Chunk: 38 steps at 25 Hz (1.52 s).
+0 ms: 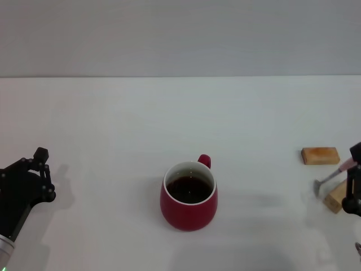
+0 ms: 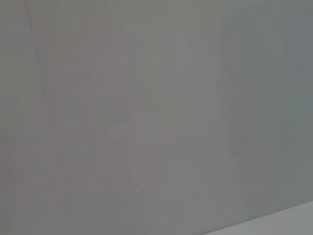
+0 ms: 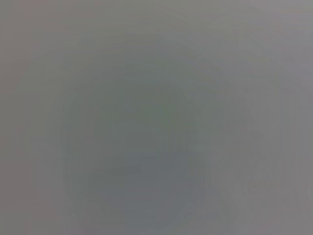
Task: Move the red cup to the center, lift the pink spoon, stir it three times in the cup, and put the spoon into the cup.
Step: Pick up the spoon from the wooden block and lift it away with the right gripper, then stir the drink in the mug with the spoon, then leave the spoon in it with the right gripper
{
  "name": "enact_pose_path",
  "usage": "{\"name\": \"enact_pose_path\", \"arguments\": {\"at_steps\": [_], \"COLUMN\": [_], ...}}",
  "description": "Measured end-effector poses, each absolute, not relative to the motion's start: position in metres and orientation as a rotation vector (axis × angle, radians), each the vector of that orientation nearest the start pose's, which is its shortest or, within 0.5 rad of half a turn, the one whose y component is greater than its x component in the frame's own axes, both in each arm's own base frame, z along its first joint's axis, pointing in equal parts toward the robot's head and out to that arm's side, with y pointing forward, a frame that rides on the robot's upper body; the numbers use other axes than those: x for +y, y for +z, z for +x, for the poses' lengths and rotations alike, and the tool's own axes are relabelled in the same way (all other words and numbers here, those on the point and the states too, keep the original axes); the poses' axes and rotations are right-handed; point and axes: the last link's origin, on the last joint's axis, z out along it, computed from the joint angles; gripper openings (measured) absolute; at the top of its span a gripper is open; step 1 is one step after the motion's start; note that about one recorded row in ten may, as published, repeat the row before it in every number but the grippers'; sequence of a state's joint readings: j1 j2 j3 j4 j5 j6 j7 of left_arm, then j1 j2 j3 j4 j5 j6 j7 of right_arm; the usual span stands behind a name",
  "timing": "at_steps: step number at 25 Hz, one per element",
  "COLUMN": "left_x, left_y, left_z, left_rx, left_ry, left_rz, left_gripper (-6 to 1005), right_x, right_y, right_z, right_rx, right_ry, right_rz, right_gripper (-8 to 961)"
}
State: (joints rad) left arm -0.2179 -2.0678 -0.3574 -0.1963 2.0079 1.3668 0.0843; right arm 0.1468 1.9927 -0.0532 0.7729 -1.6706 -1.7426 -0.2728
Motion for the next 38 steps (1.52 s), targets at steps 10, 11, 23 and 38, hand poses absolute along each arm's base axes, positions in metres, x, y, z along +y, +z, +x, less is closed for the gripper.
{"name": "enact_pose_path", "arguments": {"at_steps": [10, 11, 23, 38], "left_x": [0.238, 0.238, 0.234, 0.228], "left_y": [-0.034, -0.033, -0.027, -0.023], "left_z": [-0.353, -0.354, -0.357, -0.357], "left_rx": [-0.367, -0.368, -0.373, -0.374], "left_ry": [-0.546, -0.546, -0.549, -0.573], "left_rz": [-1.704, -1.702, -1.659, -1.615], "left_gripper": [-2, -2, -2, -2], "right_x": [0.178, 0.180, 0.183, 0.197], "right_y": [-0.052, -0.053, -0.062, -0.084], "right_z": [0.227, 0.223, 0.193, 0.182], "right_rx": [0.392, 0.388, 0.343, 0.358], "right_ry": [1.184, 1.204, 1.346, 1.342], "right_rz": [-1.554, -1.561, -1.627, -1.740], "right_gripper": [65, 65, 64, 64]}}
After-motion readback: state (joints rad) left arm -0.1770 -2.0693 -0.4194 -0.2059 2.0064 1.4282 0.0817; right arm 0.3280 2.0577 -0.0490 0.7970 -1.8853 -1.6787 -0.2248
